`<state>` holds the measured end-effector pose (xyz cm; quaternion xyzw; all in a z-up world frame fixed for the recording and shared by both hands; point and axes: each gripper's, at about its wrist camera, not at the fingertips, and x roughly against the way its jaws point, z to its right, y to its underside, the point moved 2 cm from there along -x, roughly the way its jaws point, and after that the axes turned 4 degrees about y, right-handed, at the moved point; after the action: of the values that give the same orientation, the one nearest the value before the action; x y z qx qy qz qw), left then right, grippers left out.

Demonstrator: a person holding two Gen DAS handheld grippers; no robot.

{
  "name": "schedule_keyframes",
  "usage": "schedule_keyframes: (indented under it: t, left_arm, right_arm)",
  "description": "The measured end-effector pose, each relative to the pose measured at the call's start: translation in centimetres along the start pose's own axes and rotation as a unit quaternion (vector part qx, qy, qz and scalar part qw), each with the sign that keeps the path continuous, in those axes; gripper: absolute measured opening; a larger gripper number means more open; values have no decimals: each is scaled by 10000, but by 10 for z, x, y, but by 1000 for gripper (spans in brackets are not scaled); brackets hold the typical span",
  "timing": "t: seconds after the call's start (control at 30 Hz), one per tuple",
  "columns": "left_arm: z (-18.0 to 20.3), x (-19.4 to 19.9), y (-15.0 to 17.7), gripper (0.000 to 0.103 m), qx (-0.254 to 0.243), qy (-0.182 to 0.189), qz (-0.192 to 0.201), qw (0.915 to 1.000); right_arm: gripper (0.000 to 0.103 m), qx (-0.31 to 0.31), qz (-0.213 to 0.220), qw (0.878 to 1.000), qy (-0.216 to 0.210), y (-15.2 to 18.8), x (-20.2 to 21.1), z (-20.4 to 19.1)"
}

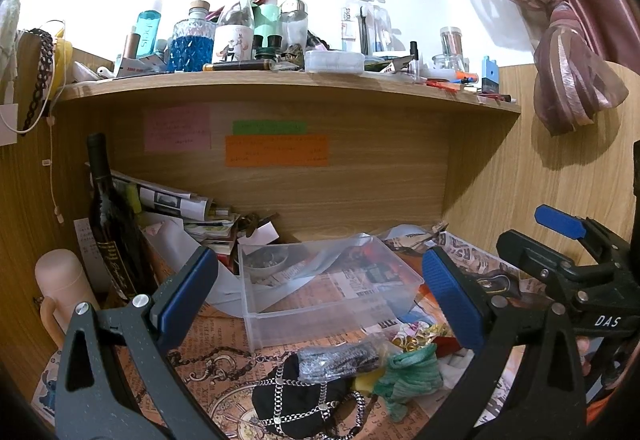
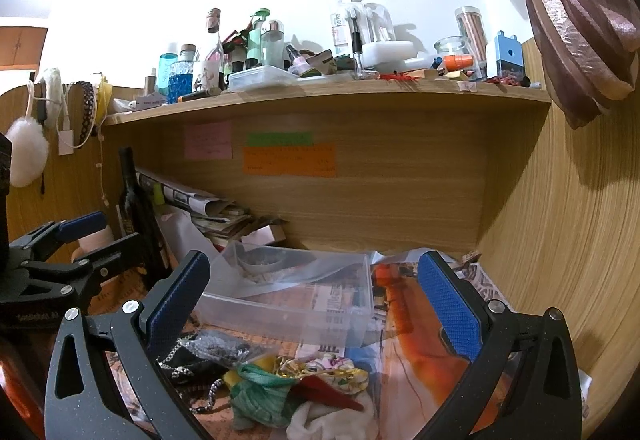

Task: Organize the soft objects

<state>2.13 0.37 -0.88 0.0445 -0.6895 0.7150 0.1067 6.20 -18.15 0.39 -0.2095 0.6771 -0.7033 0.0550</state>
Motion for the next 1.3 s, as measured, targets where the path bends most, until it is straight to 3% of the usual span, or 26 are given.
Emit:
schedule_keyframes:
  t: [1.3]
  left_arm:
    - [-2, 3, -3, 103, 48, -67, 84, 9999]
  right_arm:
    - [103, 94, 94, 9999, -50, -1, 2, -6]
